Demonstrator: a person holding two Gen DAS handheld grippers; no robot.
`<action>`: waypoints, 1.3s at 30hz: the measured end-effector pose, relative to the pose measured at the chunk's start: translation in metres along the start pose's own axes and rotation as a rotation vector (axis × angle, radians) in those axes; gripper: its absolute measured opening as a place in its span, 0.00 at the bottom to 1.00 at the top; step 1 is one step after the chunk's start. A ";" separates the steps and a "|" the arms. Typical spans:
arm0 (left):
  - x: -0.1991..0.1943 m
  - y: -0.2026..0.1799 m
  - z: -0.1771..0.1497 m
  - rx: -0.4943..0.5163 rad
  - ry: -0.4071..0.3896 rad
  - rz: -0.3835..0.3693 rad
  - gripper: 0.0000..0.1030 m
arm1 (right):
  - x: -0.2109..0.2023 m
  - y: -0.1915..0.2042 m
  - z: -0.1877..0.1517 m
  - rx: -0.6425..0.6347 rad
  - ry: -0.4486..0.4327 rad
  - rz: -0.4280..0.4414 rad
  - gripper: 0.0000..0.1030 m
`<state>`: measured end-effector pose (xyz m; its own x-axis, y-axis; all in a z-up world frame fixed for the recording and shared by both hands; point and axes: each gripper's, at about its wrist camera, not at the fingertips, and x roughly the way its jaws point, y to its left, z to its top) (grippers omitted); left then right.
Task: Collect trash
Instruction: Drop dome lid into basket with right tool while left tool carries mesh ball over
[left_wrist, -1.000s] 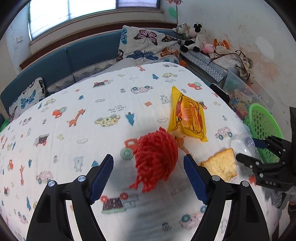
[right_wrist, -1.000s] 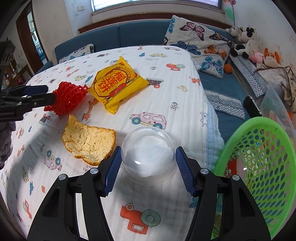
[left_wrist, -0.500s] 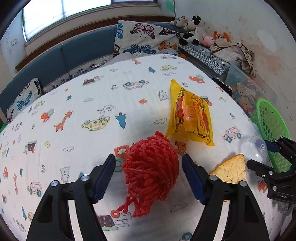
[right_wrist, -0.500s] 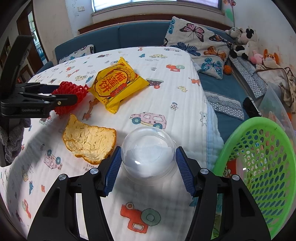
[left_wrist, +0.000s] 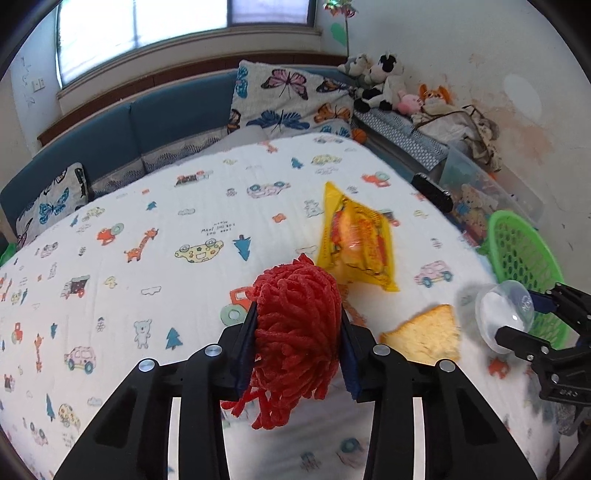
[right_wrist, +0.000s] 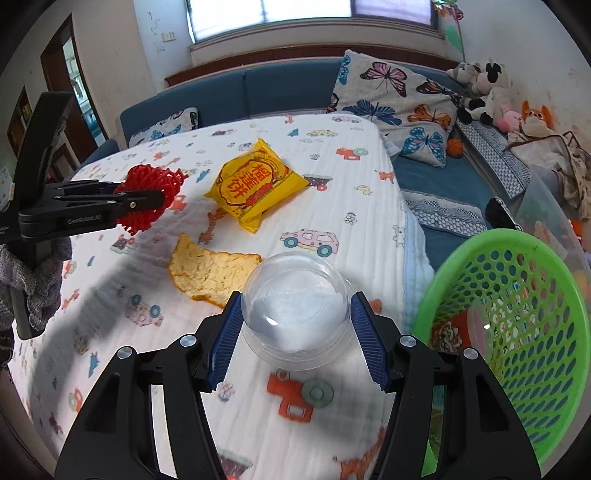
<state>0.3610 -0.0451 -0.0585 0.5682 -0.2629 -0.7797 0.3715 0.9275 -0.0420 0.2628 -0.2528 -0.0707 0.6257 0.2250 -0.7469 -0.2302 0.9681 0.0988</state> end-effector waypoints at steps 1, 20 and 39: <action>-0.008 -0.003 -0.002 0.007 -0.012 -0.004 0.36 | -0.004 -0.001 -0.001 0.004 -0.005 0.000 0.58; -0.065 -0.082 -0.010 0.103 -0.086 -0.099 0.36 | -0.067 -0.066 -0.038 0.097 -0.054 -0.118 0.58; -0.053 -0.144 0.004 0.180 -0.069 -0.151 0.36 | -0.069 -0.168 -0.074 0.249 0.005 -0.262 0.58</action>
<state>0.2803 -0.1659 -0.0080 0.5430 -0.4184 -0.7281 0.5776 0.8155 -0.0379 0.2026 -0.4388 -0.0845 0.6355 -0.0345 -0.7713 0.1270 0.9901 0.0604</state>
